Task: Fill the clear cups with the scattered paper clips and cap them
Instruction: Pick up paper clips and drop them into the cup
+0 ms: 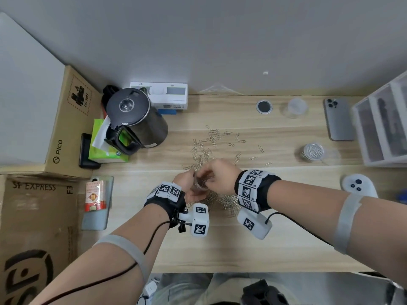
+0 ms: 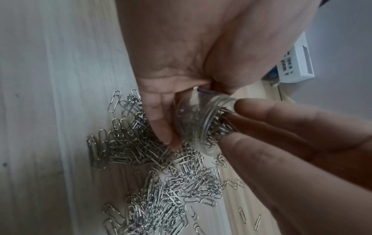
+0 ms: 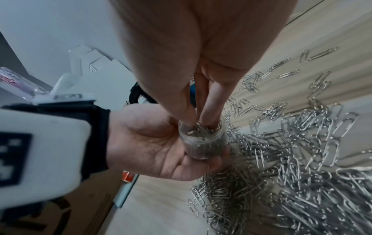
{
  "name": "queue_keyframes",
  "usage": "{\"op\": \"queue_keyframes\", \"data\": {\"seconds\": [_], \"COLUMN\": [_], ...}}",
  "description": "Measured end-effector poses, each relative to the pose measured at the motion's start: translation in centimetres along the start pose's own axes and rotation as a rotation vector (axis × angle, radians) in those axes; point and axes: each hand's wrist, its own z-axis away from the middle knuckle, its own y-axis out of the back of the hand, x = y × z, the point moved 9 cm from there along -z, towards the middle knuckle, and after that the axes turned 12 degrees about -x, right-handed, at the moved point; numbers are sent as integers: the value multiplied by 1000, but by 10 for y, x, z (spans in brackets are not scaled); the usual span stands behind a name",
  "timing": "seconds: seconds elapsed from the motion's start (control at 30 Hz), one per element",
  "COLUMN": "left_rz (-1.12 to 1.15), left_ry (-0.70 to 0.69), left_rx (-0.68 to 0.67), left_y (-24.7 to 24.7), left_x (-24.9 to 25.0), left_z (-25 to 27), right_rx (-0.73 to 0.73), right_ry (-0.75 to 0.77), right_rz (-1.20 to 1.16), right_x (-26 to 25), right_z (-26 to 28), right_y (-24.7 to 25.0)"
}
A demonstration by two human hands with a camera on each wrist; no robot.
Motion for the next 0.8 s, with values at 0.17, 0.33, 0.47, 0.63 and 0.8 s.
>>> {"op": "queue_keyframes", "data": {"seconds": [0.17,0.33,0.47,0.63,0.8], "left_rz": [13,-11,19,93,150], "left_ry": [47,37,-1,-10,-20], "left_rx": [-10,-50,-80,-26,-27], "left_y": [4,13,33,66,76], "left_x": [-7,-5,-3,-11,-19], "left_z": [-3,-2,-1,2,5], "right_rx": [-35,147,295,240,210], "right_ry": [53,47,-209,-330,-233], "right_rz": [-109,-104,59,244,413], "right_x": [3,9,60,79,55], "right_z": [-1,-4,-34,-75,-112], "right_y": [1,50,103,123,106]}}
